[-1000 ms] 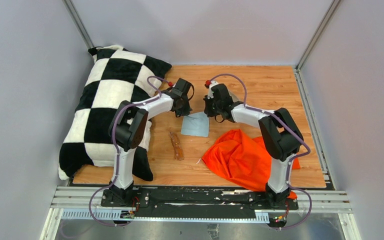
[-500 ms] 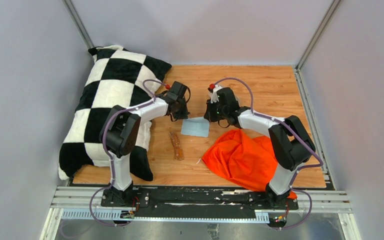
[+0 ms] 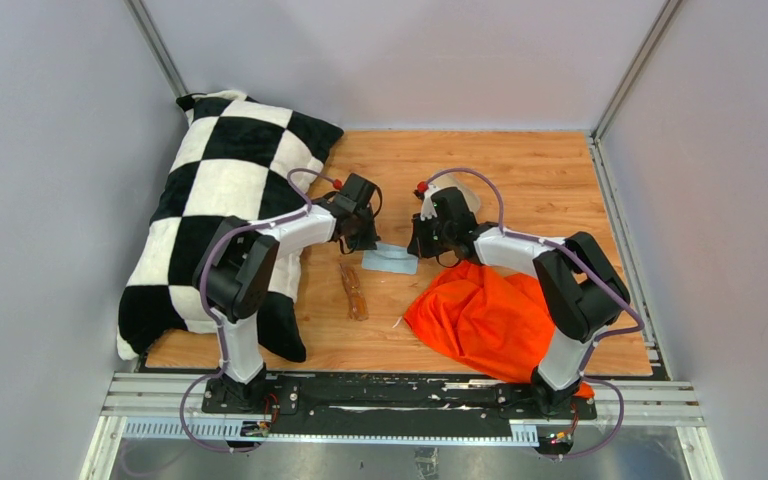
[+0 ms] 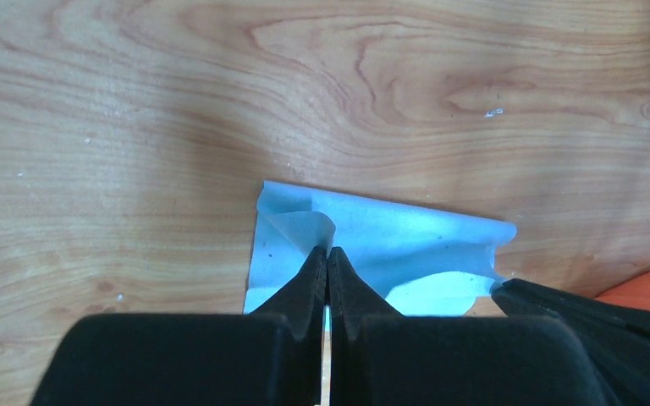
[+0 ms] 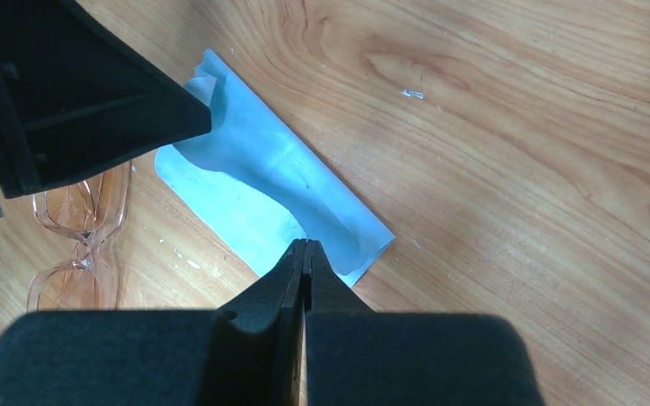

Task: Organize the sunglasses
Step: Fold the glasses cleaning cloth at the center of the board.

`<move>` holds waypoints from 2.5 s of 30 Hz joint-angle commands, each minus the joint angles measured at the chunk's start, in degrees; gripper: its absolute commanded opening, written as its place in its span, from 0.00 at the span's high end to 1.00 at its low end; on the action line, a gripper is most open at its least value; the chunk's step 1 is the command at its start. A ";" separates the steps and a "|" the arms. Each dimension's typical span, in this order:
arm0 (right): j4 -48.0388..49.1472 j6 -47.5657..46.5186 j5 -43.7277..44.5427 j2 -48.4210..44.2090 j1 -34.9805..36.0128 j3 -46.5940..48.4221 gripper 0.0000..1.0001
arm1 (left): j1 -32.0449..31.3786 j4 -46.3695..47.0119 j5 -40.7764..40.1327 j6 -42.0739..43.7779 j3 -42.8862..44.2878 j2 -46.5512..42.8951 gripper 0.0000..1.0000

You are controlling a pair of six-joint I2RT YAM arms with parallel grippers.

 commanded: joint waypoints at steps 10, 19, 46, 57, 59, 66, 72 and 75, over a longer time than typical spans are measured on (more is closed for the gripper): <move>-0.75 0.63 0.30 -1.66 0.64 -1.16 1.00 | -0.68 1.52 -1.07 -2.12 -3.52 -3.64 1.00; -0.68 0.47 0.31 -2.41 0.64 -2.42 1.00 | -1.46 1.93 -0.20 -2.49 -4.29 -3.89 1.00; -0.40 0.50 -1.25 -2.84 0.95 -4.24 0.82 | -1.91 2.98 1.74 -4.02 -7.49 -5.44 0.75; 2.00 3.57 -0.15 -7.27 1.17 -6.38 0.68 | -2.05 1.95 -2.44 -4.45 -8.41 -14.24 0.61; 2.69 4.44 0.03 -7.20 1.50 -6.12 0.70 | -2.05 3.13 -2.39 -4.81 -8.81 -14.64 0.62; 2.45 5.99 -0.09 -4.84 4.12 -5.27 0.92 | -1.77 7.09 2.38 -4.87 -8.61 -8.03 0.68; 3.01 6.19 3.90 -1.81 4.25 -8.43 1.00 | -1.65 7.79 1.75 -1.69 -6.72 -0.84 0.70; 2.29 6.53 5.44 -0.81 3.81 -8.57 1.00 | -1.65 6.53 0.34 -1.61 -6.51 -0.06 0.69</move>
